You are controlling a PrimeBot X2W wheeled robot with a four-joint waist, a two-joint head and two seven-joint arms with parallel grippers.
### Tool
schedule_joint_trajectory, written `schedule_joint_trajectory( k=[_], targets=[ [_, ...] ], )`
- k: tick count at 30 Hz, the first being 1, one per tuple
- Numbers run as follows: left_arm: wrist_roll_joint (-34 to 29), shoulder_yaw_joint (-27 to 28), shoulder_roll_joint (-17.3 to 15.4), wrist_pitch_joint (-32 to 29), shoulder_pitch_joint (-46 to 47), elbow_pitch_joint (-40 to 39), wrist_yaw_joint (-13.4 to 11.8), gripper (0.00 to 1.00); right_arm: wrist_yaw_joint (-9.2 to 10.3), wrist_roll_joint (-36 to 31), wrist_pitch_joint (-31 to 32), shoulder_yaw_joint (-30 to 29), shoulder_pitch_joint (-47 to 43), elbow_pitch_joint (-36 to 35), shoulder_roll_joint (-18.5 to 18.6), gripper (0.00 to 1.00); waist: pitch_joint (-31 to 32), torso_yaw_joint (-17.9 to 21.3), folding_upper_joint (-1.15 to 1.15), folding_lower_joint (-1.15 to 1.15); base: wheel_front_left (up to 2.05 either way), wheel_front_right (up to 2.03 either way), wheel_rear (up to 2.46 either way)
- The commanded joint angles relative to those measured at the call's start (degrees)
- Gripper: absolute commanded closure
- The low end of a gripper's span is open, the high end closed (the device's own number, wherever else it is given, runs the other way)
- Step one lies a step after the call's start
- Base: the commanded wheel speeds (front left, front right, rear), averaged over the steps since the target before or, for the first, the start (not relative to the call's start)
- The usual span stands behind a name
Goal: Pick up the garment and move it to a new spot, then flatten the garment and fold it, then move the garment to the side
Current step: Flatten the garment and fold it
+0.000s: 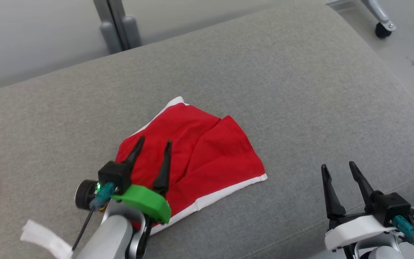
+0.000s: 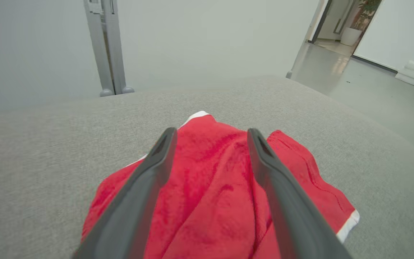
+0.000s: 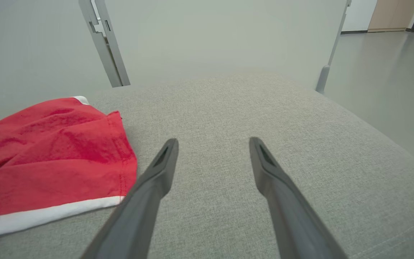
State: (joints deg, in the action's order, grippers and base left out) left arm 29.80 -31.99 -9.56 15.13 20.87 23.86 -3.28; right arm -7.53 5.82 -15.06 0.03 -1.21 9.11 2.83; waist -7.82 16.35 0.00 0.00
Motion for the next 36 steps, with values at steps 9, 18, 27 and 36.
schedule_joint_trajectory(
  k=[9, 18, 27, 36],
  targets=[
    [-4.9, 11.39, 1.22, 0.01, -20.01, -12.3, 0.53, 0.0, 0.08, -0.23, -0.18, -2.91, -3.51, -2.65, 0.07, 0.0, 7.42, -13.09, 0.0, 0.0, 0.0, 0.0, 0.0],
    [-10.76, 21.33, 3.83, 0.01, -30.29, -13.89, 6.36, 0.0, 0.08, -1.22, -0.18, -3.45, -5.68, -2.68, 0.09, 0.0, 9.89, -18.87, 0.0, 0.0, 0.0, 0.0, 0.0],
    [-14.25, 28.15, 5.73, 0.01, -33.56, -13.28, 9.78, 0.0, 0.08, -1.55, -0.18, -2.75, -5.85, -1.15, 0.12, 0.0, 10.63, -19.65, 0.0, 0.0, 0.0, 0.0, 0.0],
    [-14.79, 28.87, 6.54, 0.01, -33.3, -12.43, 10.74, 0.0, 0.08, -0.47, -0.17, -2.87, -5.39, 0.3, 0.15, 0.0, 10.43, -19.97, 0.0, 0.0, 0.0, 0.0, 0.0]
  ],
)
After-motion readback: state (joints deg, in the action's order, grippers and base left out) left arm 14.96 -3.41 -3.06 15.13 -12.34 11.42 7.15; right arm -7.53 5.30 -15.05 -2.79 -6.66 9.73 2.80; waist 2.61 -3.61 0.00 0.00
